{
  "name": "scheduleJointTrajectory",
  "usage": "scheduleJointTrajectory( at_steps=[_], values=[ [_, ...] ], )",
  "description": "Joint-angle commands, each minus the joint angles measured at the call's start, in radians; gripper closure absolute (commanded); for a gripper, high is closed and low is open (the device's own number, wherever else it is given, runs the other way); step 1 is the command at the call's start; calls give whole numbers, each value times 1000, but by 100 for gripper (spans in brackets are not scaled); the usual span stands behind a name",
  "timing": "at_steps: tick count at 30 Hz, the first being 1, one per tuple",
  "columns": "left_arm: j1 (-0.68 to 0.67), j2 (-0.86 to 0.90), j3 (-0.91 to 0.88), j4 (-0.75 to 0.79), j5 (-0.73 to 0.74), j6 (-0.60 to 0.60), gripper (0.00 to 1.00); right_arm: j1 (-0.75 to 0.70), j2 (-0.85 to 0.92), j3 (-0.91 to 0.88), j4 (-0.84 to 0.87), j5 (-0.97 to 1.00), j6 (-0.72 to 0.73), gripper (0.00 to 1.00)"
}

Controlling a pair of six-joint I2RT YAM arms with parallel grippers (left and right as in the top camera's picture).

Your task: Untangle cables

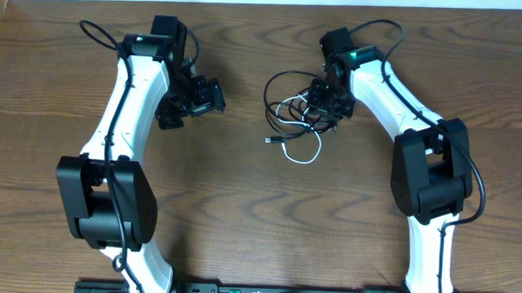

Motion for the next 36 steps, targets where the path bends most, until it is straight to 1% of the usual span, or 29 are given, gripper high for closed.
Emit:
scheduleJointTrajectory(
  at_steps=[1,4,5,6,10,13,16,20,24,29,32,36],
  values=[
    [0,1,-6,-5,8,-13,2,9,39,0,0,26,13,71],
    [0,1,-6,-5,8,-13,3,12,60,0,-2,24,13,87],
    [0,1,-6,-5,8,-13,2,14,68,0,1,25,13,96],
    [0,1,-6,-5,8,-13,2,13,68,0,0,24,10,99],
    [0,1,-6,-5,8,-13,2,3,42,14,-3,-35,8,99],
    [0,1,-6,-5,8,-13,2,-17,-20,50,-8,-120,-37,99],
    [0,1,-6,-5,8,-13,2,-40,-124,105,-10,-218,-95,99],
    [0,1,-6,-5,8,-13,2,-74,-277,183,13,-248,-113,99],
    [0,1,-6,-5,8,-13,2,-87,-440,213,107,-245,-122,99],
    [0,1,-6,-5,8,-13,2,-80,-588,213,217,-245,-122,99],
    [0,1,-6,-5,8,-13,2,-70,-641,213,277,-245,-109,99],
    [0,1,-6,-5,8,-13,2,-65,-678,213,457,-245,-45,99]
  ],
)
